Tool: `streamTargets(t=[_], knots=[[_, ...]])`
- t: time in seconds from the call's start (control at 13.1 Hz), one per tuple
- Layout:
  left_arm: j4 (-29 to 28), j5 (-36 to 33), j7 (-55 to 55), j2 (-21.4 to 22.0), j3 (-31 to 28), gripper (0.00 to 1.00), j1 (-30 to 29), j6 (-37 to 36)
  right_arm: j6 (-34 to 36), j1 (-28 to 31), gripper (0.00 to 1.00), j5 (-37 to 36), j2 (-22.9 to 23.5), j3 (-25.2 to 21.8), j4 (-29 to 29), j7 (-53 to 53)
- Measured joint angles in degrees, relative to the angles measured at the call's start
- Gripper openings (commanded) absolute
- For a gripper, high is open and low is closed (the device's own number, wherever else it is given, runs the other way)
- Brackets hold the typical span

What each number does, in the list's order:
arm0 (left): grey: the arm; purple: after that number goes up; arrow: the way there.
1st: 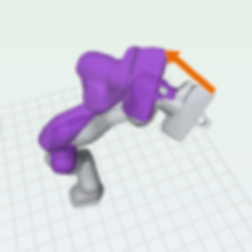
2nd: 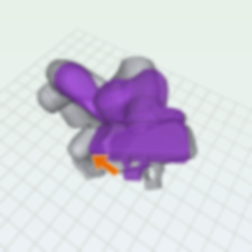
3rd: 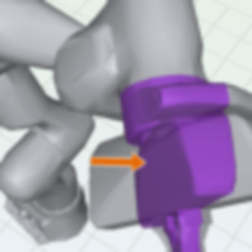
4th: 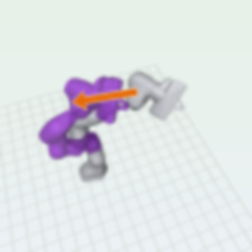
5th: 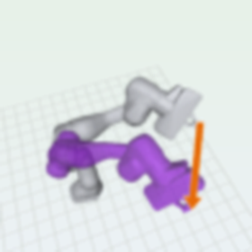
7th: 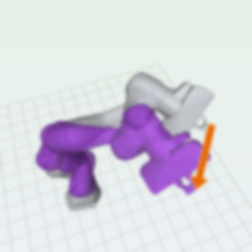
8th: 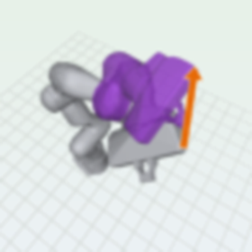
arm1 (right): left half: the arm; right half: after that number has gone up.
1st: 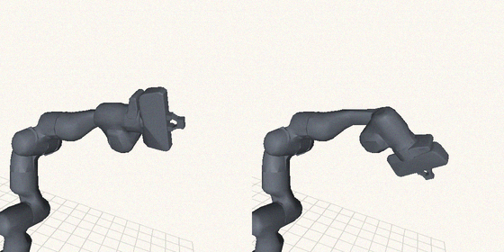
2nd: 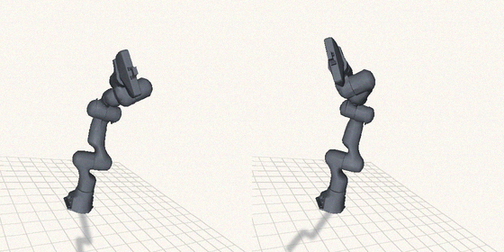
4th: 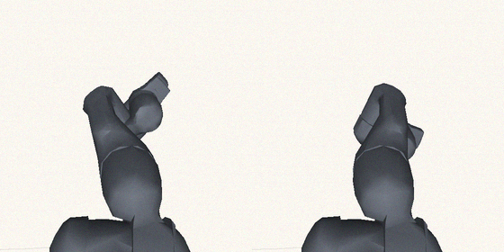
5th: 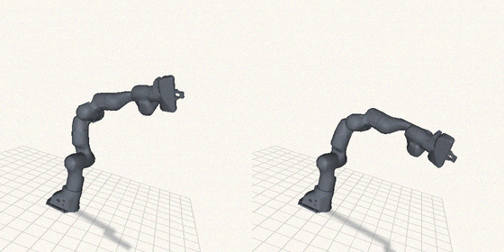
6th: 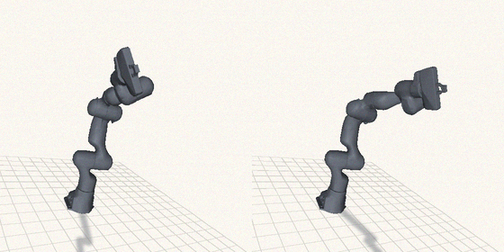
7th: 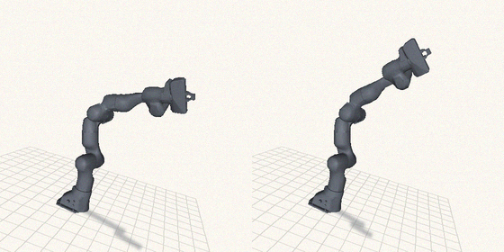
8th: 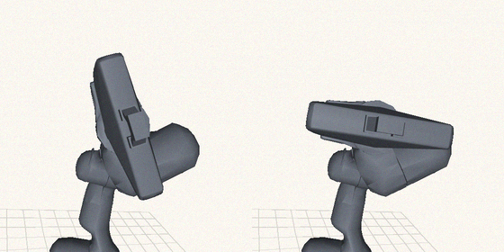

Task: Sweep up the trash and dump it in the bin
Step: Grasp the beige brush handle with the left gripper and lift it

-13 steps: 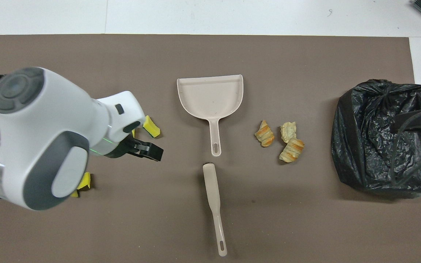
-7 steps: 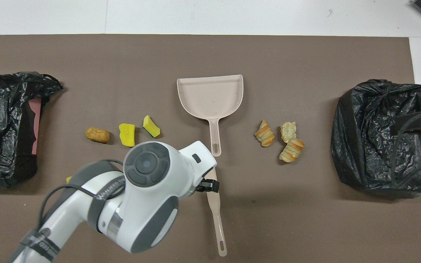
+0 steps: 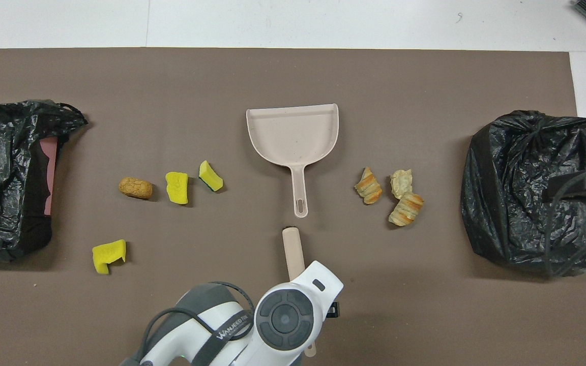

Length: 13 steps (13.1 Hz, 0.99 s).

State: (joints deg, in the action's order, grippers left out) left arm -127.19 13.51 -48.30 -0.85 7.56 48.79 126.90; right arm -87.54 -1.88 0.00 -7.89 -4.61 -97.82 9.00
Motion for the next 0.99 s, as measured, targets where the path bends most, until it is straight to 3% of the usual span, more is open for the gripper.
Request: streamTargets(t=[0.23, 0.46, 0.53, 0.68, 0.76, 0.99], knots=[[-0.47, 0.00, -2.26, 0.01, -0.28, 0.87, 0.47, 0.57, 0.01, 0.00, 1.00, 0.00, -0.26, 0.00, -0.60, -0.01], [-0.76, 0.00, -3.48, -0.14, -0.40, 0.86, 0.48, 0.62, 0.03, 0.00, 1.00, 0.00, -0.78, 0.00, -1.62, -0.64], [-0.86, 0.00, -3.75, -0.46, -0.28, 0.80, 0.53, 0.63, 0.03, 0.00, 1.00, 0.00, -0.97, 0.00, -1.96, -1.09], [-0.96, 0.00, -4.16, -1.59, -0.17, 0.36, 0.67, 1.35, 0.03, 0.00, 1.00, 0.00, -1.39, 0.00, -2.49, -1.71], [-0.96, 0.00, -4.19, -2.05, -0.17, 0.04, 0.69, 1.77, 0.03, 0.00, 1.00, 0.00, -1.53, 0.00, -2.63, -1.73], [-0.94, -0.22, -4.18, -2.39, -0.24, 0.00, 0.70, 2.29, 0.03, 0.00, 1.00, 0.00, -1.60, 0.00, -2.69, -1.75]])
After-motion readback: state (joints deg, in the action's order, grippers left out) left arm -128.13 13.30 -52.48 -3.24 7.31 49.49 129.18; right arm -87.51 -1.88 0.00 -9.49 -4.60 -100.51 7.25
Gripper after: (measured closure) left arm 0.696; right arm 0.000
